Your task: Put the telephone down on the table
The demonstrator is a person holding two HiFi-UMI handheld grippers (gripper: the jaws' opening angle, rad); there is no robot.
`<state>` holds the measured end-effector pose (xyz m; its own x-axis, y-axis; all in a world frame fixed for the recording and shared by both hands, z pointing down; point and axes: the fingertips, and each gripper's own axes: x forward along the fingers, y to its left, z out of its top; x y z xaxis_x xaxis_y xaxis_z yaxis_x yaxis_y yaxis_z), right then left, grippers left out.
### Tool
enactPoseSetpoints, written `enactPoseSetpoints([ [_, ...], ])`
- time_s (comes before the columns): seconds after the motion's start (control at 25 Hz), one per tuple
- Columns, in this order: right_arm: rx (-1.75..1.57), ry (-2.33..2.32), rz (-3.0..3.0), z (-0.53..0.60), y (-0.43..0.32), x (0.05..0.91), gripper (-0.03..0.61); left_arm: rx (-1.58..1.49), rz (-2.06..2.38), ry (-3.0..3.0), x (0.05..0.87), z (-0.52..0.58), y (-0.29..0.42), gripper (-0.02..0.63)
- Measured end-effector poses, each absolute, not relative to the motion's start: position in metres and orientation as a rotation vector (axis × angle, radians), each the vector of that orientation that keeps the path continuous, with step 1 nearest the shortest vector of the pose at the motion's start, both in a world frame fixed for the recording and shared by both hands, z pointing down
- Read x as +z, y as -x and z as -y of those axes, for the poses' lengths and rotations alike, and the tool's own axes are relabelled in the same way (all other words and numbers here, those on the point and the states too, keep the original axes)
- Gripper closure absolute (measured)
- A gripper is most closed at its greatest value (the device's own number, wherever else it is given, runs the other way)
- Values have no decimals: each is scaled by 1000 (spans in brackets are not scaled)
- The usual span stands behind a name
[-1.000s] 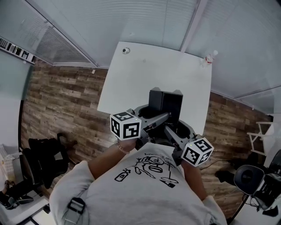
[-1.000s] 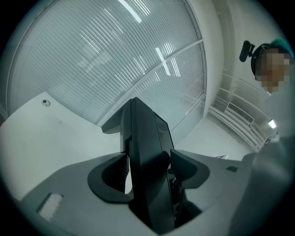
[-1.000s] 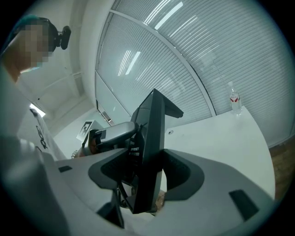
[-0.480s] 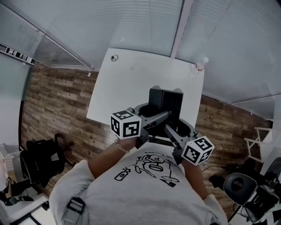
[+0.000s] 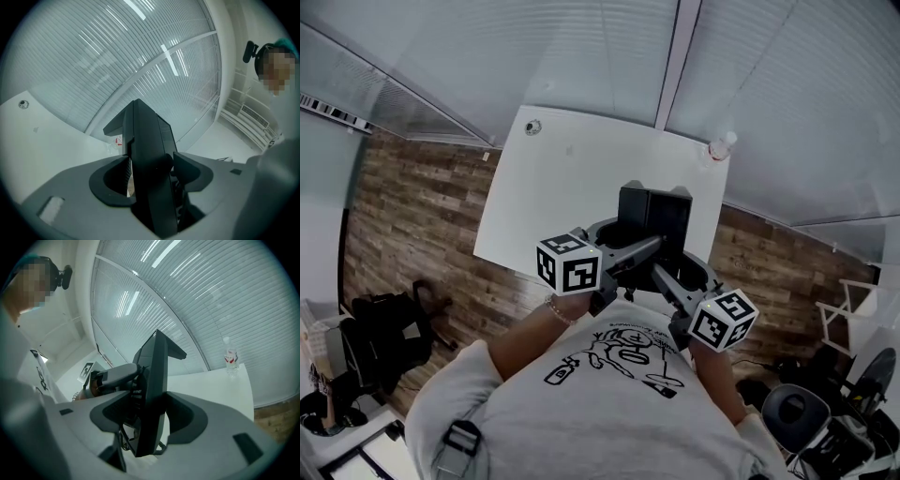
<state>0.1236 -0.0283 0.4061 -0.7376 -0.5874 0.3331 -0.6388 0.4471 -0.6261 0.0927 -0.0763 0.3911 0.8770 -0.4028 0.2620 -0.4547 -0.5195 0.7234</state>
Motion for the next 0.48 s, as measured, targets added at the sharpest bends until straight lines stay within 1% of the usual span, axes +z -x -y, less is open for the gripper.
enactPoseSetpoints([
  [0.48,1217,-1137,2611,47,-104,408,353,121,599,-2188,392,95,-75,331],
])
